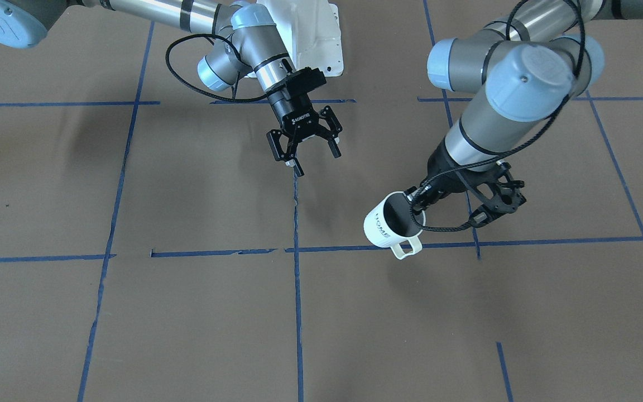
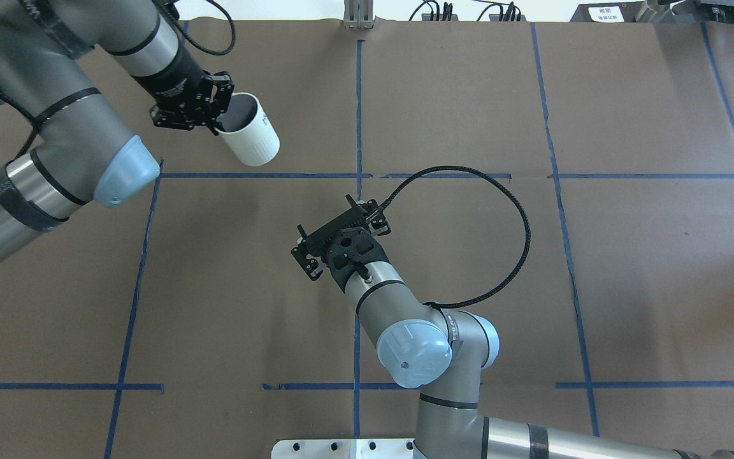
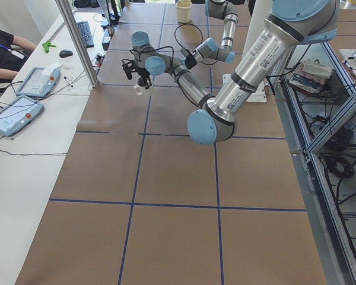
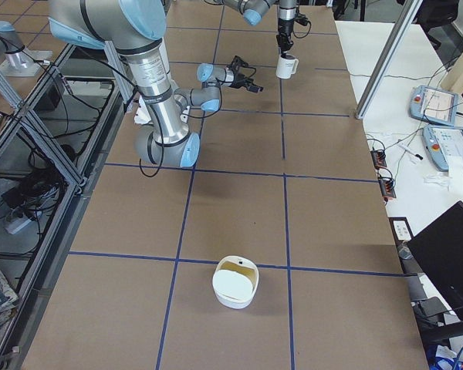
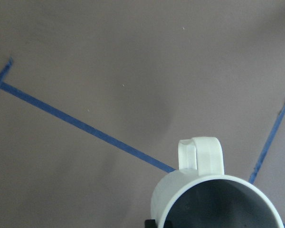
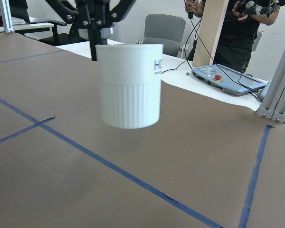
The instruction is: Left arm hands cup to right arm to dump lemon
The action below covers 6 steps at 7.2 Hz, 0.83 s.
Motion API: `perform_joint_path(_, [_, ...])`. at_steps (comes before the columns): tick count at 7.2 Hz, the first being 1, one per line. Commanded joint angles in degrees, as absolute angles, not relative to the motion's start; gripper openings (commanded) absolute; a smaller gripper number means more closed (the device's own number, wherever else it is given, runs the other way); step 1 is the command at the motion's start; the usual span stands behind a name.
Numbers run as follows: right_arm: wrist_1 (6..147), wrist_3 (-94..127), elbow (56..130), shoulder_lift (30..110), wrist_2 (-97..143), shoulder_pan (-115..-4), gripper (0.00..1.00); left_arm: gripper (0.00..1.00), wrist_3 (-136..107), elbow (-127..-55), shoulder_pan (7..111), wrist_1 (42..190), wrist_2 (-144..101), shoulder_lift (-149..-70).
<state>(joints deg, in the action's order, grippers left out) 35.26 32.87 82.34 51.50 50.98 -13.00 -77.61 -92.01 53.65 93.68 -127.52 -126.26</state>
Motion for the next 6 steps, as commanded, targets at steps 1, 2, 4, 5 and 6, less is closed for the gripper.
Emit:
perform_joint_path(1, [40.9, 33.6, 83.2, 51.0, 51.4, -14.4, 1.0, 0.0, -61.6, -93.4, 60.0, 90.6, -131.5, -120.6])
perform_joint_path(2, [43.9, 34.0, 83.7, 50.7, 52.4, -16.2, 1.0, 0.0, -54.2, -96.6, 62.2, 87.6, -131.6, -117.3])
perform_joint_path(4, [46.6, 40.1, 84.0, 50.8, 64.3, -22.9, 1.0, 0.0, -41.3, -101.5, 65.5, 83.0, -131.1, -111.4])
perform_joint_path(5, [51.4, 43.2, 84.5, 50.8, 71.9, -27.0, 1.0, 0.0, -38.9, -104.5, 65.6, 83.6, -130.6, -107.0])
perform_joint_path(6, [58.6, 45.8, 85.4, 50.8, 82.9, -32.6, 1.0, 0.0, -38.7, -106.9, 65.6, 84.4, -130.7, -103.3])
